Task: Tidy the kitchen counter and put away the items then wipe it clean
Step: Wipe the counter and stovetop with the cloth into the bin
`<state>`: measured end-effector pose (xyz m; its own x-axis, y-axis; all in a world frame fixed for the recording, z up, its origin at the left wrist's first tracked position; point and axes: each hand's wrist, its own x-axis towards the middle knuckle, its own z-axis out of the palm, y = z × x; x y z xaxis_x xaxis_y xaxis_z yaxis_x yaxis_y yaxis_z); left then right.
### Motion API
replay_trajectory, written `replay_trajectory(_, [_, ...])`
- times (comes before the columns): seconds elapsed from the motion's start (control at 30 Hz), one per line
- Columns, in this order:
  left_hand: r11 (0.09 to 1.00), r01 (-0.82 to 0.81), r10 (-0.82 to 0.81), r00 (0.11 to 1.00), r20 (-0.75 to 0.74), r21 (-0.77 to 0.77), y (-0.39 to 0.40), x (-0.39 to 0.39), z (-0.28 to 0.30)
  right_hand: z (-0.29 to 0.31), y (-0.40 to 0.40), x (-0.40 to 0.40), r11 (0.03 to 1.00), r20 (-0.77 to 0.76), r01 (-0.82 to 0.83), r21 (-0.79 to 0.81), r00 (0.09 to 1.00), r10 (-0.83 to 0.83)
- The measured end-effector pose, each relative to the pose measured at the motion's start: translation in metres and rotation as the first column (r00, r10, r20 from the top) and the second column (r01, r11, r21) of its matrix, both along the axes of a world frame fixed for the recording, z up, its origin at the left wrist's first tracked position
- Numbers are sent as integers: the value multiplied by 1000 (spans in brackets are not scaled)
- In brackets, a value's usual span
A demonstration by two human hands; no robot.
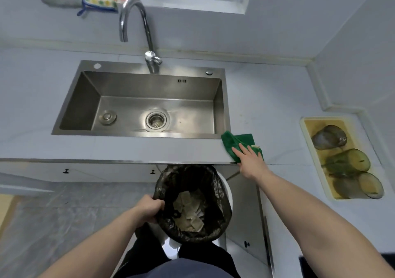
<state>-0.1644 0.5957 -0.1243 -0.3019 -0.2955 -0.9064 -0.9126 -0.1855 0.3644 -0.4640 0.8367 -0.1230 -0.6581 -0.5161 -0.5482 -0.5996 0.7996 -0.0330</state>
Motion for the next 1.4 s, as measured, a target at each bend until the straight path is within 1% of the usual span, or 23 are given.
replay_trajectory(0.1, [1000, 22, -21, 1000, 20, -17, 18, -17, 8, 2, 34, -8, 996, -17, 93, 1, 996, -93])
replay_trajectory(0.17, [999, 34, -34, 999, 23, -22, 24, -26, 10, 4, 49, -13, 983, -17, 166, -80, 986, -168])
replay_trajectory(0.2, [999, 39, -38, 999, 24, -31, 27, -31, 9, 5, 54, -17, 965, -7, 216, -149, 976, -219])
replay_trajectory(0.27, [998, 43, -41, 999, 26, -47, 31, -36, 9, 11, 59, -27, 899, 7, 335, -281, 938, -348])
replay_trajectory(0.33, [998, 51, -49, 998, 32, -49, 33, -40, 8, 17, 63, -38, 822, -2, 438, -365, 882, -471])
replay_trajectory(0.43, [998, 49, -48, 998, 35, -46, 36, -43, 8, 25, 68, -59, 659, 21, 582, -476, 756, -654])
replay_trajectory(0.5, [998, 51, -50, 998, 37, -35, 34, -46, 5, 34, 67, -77, 566, 19, 622, -540, 682, -731])
replay_trajectory(0.53, [998, 54, -53, 998, 42, -30, 34, -47, 4, 38, 66, -87, 541, 8, 623, -565, 660, -751])
replay_trajectory(0.6, [998, 59, -58, 997, 47, -17, 34, -49, 3, 45, 61, -108, 516, -7, 609, -602, 643, -766])
replay_trajectory(0.67, [998, 60, -58, 997, 48, -21, 37, -52, 3, 49, 54, -131, 502, -2, 594, -628, 644, -765])
replay_trajectory(0.8, [999, 33, -32, 998, 53, -24, 45, -54, -4, 46, 31, -169, 519, 5, 578, -630, 671, -741])
replay_trajectory(0.93, [1000, 6, -6, 999, 52, -1, 47, -60, -15, 37, 3, -187, 586, 0, 539, -605, 736, -677])
replay_trajectory(1.0, [1000, -2, 3, 998, 56, -12, 46, -62, -19, 26, -10, -194, 633, 25, 540, -554, 771, -636])
replay_trajectory(1.07, [1000, 5, -4, 998, 55, -22, 46, -66, -22, 13, -21, -197, 677, 81, 560, -478, 796, -600])
replay_trajectory(1.13, [998, 46, -44, 998, 49, -39, 49, -72, -21, 2, -29, -196, 720, 99, 526, -452, 832, -546])
replay_trajectory(1.27, [988, 149, -147, 988, 45, -36, 52, -84, -19, -5, -24, -201, 752, 112, 486, -445, 863, -492])
replay_trajectory(1.4, [971, 236, -234, 971, 43, -46, 53, -94, -31, -6, -14, -206, 792, 130, 441, -423, 894, -429])
